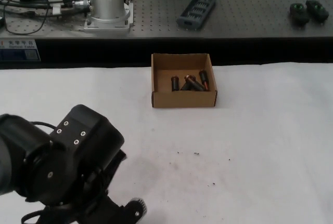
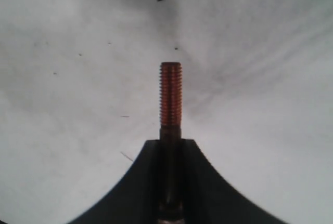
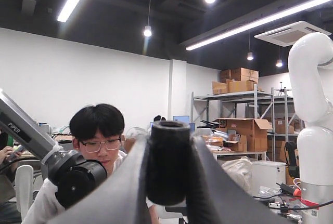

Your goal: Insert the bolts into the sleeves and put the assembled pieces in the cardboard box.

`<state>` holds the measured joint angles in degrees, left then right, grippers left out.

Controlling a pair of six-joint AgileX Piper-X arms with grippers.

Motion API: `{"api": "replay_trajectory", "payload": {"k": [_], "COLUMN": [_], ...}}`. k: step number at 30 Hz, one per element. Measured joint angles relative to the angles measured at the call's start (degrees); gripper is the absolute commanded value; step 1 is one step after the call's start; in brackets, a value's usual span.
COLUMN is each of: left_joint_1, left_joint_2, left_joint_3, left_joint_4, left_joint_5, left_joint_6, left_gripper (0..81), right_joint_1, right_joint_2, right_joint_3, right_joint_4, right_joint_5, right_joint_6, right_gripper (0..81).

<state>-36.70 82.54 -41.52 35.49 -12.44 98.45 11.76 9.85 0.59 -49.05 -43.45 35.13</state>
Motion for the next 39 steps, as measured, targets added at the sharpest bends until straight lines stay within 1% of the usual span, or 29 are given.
{"api": "replay_trajectory", "payload": {"k": [5, 7, 12, 17, 18, 20, 21, 23, 25, 26, 27, 29, 31, 32, 33, 37, 38, 39], "left_joint_1": [0.0, 0.0, 0.0, 0.0, 0.0, 0.0, 0.0, 0.0, 0.0, 0.0, 0.0, 0.0, 0.0, 0.0, 0.1, 0.1, 0.1, 0.1], "left_joint_2": [0.0, 0.6, 3.9, 6.2, 6.3, 6.6, 6.7, 6.8, 6.9, 6.9, 6.9, 6.9, 6.9, 6.9, 6.7, 4.5, 4.3, 3.2], "left_joint_3": [0.5, 0.5, 0.6, 0.8, 0.8, 0.8, 0.8, 0.8, 0.8, 0.8, 0.8, 0.5, 0.5, 0.5, 0.5, 0.7, 0.7, 0.6], "left_joint_4": [-6.4, -7.5, -7.9, -8.4, -8.6, -8.6, -8.6, -8.6, -8.9, -9.3, -10.1, -11.7, -12.1, -12.3, -12.5, -11.7, -11.7, -11.2], "left_joint_5": [6.1, 7.3, 7.9, 7.9, 7.9, 7.9, 7.9, 7.9, 8.4, 8.6, 8.9, 9.2, 9.2, 9.2, 9.2, 11.6, 11.9, 12.4], "left_joint_6": [7.9, 10.1, 14.1, 14.6, 14.6, 13.3, 12.2, 10.0, 8.3, 6.7, 4.7, 0.4, -1.8, -4.2, -8.4, -18.7, -19.3, -22.0], "left_gripper": [0.6, 0.6, 0.6, 0.1, 2.4, 10.6, 17.8, 34.9, 54.6, 57.6, 57.1, 51.2, 46.0, 44.6, 44.4, 44.4, 44.4, 44.4], "right_joint_1": [0.0, 0.0, 0.0, 0.0, 0.0, 0.0, 0.0, 0.0, 0.0, 0.0, 0.0, 0.0, 0.0, 0.0, 0.0, 0.0, 0.0, 0.0], "right_joint_2": [0.0, 0.0, 0.0, 0.0, 0.0, 0.0, 0.0, 0.0, 0.0, 0.0, 0.0, 0.0, 0.0, 0.0, 0.0, 0.0, 0.0, 0.0], "right_joint_3": [0.0, 0.0, 0.0, 0.0, 0.0, 0.0, 0.0, 0.0, 0.0, 0.0, 0.0, 0.0, 0.0, 0.0, 0.0, 0.0, 0.0, 0.0], "right_joint_4": [0.0, 0.0, 0.0, 0.0, 0.0, 0.0, 0.0, 0.0, 0.1, 0.1, 0.1, 0.1, 0.1, 0.1, 0.1, 0.1, 0.1, 0.1], "right_joint_5": [0.0, 0.0, 0.0, 0.0, 0.0, 0.0, 0.0, 0.0, 0.0, 0.0, 0.0, 0.0, 0.0, 0.0, 0.0, 0.0, 0.0, 0.0], "right_joint_6": [0.0, 0.0, 0.0, 0.0, 0.0, 0.0, 0.0, 0.0, 0.0, 0.0, 0.0, 0.0, 0.0, 0.0, 0.0, 0.0, 0.0, 0.0], "right_gripper": [7.1, 7.1, 7.1, 7.1, 7.1, 7.1, 7.1, 7.1, 7.1, 7.1, 7.1, 7.1, 7.1, 7.1, 7.1, 7.1, 7.1, 7.1]}}
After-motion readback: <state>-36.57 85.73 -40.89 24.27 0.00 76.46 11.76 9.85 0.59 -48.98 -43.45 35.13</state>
